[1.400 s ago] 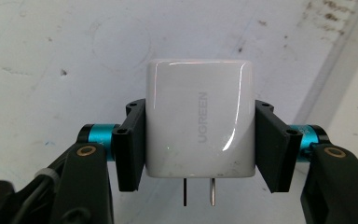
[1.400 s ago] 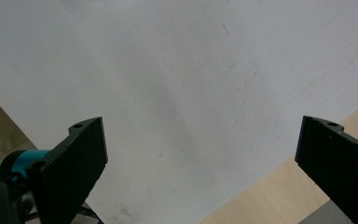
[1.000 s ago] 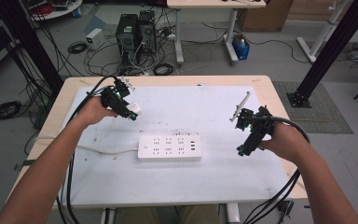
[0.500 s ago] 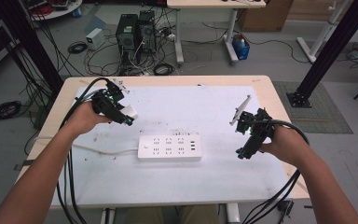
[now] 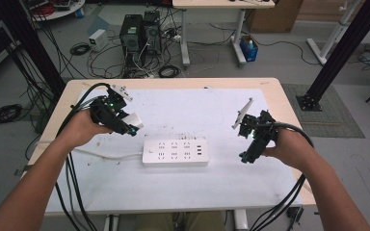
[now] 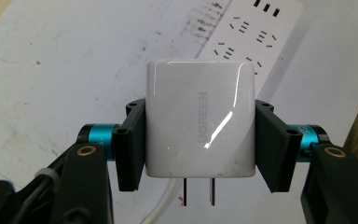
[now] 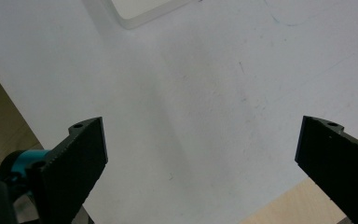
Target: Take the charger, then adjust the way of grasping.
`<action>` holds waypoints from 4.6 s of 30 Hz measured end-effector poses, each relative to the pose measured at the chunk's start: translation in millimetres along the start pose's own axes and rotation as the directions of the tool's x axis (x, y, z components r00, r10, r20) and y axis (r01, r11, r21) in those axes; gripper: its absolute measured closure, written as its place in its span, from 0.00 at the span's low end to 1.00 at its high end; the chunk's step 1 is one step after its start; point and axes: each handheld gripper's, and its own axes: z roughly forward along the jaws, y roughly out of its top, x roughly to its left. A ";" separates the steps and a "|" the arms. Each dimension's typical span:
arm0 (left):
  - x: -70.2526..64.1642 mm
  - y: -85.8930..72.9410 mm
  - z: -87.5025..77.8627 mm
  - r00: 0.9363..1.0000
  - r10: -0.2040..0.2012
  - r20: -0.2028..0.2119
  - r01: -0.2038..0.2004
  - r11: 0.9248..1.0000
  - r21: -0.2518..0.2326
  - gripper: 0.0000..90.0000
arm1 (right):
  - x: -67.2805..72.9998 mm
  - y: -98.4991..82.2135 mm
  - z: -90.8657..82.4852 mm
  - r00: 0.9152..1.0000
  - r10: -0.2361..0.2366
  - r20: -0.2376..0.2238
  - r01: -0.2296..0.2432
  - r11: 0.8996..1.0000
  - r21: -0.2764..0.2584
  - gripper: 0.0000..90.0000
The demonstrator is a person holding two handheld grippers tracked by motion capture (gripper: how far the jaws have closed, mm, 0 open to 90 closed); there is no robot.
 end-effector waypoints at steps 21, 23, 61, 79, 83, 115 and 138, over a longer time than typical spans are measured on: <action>-17.5 20.6 8.2 0.993 0.101 0.066 -0.102 0.995 0.009 0.47 | -0.7 -1.8 0.9 0.999 0.052 -0.008 -0.052 0.998 -0.044 0.02; -18.6 22.4 11.3 0.991 0.107 0.076 -0.108 0.994 0.011 0.47 | -1.3 -2.1 2.4 0.997 0.075 -0.022 -0.076 0.996 -0.051 0.02; -42.1 44.6 50.7 0.949 0.275 0.157 -0.272 0.961 -0.041 0.47 | -1.7 -22.3 31.8 0.857 0.390 -0.336 -0.489 0.820 -0.298 0.02; -68.2 64.3 60.7 0.918 0.355 0.176 -0.349 0.935 -0.069 0.47 | 0.7 -6.0 29.4 0.718 0.456 -0.525 -0.659 0.687 -0.305 0.02; -71.0 65.7 62.7 0.915 0.361 0.183 -0.354 0.933 -0.070 0.47 | -1.4 -7.8 31.8 0.670 0.478 -0.568 -0.702 0.656 -0.276 0.02; -96.7 87.9 81.8 0.877 0.429 0.216 -0.398 0.901 -0.171 0.47 | 0.9 -0.4 48.5 0.400 0.435 -0.807 -0.845 0.517 -0.140 0.04; -111.2 99.8 87.4 0.859 0.482 0.175 -0.440 0.868 -0.231 0.47 | 2.8 6.2 55.5 0.294 0.409 -0.864 -0.870 0.489 -0.065 0.30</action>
